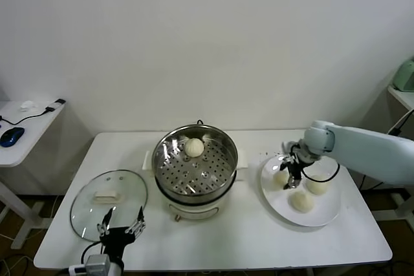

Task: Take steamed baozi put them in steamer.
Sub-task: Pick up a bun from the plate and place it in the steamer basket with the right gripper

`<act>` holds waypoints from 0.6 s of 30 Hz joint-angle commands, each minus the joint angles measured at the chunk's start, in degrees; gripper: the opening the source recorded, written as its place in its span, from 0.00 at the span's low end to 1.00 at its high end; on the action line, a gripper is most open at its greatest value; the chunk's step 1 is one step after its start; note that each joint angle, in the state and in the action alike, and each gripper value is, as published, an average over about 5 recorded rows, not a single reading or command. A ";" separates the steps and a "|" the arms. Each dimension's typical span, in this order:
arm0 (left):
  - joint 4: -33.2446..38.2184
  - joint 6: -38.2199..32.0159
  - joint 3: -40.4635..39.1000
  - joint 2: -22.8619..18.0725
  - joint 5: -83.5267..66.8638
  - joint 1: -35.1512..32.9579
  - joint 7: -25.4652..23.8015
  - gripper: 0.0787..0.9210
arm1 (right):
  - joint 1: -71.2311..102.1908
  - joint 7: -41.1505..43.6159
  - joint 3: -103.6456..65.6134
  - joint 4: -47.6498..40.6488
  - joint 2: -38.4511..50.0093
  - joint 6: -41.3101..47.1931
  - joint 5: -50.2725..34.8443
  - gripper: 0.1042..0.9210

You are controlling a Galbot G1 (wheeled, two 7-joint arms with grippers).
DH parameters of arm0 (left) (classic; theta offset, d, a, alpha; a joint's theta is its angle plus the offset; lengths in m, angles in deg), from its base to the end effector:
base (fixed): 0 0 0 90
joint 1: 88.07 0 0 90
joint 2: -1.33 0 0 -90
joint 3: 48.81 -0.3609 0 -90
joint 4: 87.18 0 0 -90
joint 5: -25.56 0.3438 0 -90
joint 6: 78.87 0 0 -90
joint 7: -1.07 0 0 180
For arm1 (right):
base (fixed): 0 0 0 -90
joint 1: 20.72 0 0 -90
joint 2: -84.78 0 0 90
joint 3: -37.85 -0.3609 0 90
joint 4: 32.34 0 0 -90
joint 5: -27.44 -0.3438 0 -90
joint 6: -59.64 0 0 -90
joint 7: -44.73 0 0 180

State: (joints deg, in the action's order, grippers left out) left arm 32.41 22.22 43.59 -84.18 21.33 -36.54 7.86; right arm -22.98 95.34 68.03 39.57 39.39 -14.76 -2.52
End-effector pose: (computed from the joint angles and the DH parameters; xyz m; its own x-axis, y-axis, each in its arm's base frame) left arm 0.1159 0.0274 -0.3342 -0.9344 -0.1188 0.3360 -0.1066 0.9928 0.0545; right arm 0.5374 -0.1273 -0.1432 -0.1437 -0.1586 0.9768 -0.9892 -0.0060 -0.1465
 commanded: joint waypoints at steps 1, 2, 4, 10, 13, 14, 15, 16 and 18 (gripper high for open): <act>-0.07 0.03 0.00 -0.06 0.00 -0.01 0.00 0.88 | -20.05 3.20 10.04 2.81 -1.19 -1.41 -9.35 0.72; 0.03 0.04 -0.01 -0.02 0.00 0.01 0.01 0.88 | -23.12 3.78 11.35 3.02 -2.32 -1.55 -11.64 0.72; 0.20 0.09 -0.01 0.12 -0.01 0.05 0.02 0.88 | -29.22 4.49 13.21 3.89 -5.01 -1.31 -16.72 0.72; 0.87 0.55 -0.12 0.23 0.03 0.27 0.02 0.88 | -36.23 -0.13 10.85 10.82 -14.47 3.43 -31.38 0.72; 1.33 0.89 -0.39 0.19 0.07 0.29 -0.01 0.88 | -33.75 -4.72 7.57 13.91 -19.96 6.64 -36.93 0.72; 1.47 1.00 -0.47 0.17 0.09 0.29 0.00 0.88 | -32.50 -5.86 6.83 14.55 -21.70 7.40 -37.97 0.72; 1.60 1.12 -0.53 0.13 0.12 0.30 0.00 0.88 | -30.97 -6.85 6.26 14.89 -23.36 7.98 -38.58 0.72; 1.68 1.22 -0.58 0.08 0.15 0.32 0.01 0.88 | -28.94 -7.92 5.52 14.93 -25.16 8.60 -38.96 0.72; 1.77 1.36 -0.65 -0.06 0.20 0.34 0.04 0.88 | -24.82 -9.71 4.07 14.24 -27.97 9.69 -39.24 0.72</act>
State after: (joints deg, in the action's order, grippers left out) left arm 34.03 23.42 42.92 -84.31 21.54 -36.33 7.91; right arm -46.63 90.63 73.44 49.52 21.44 -8.66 -30.90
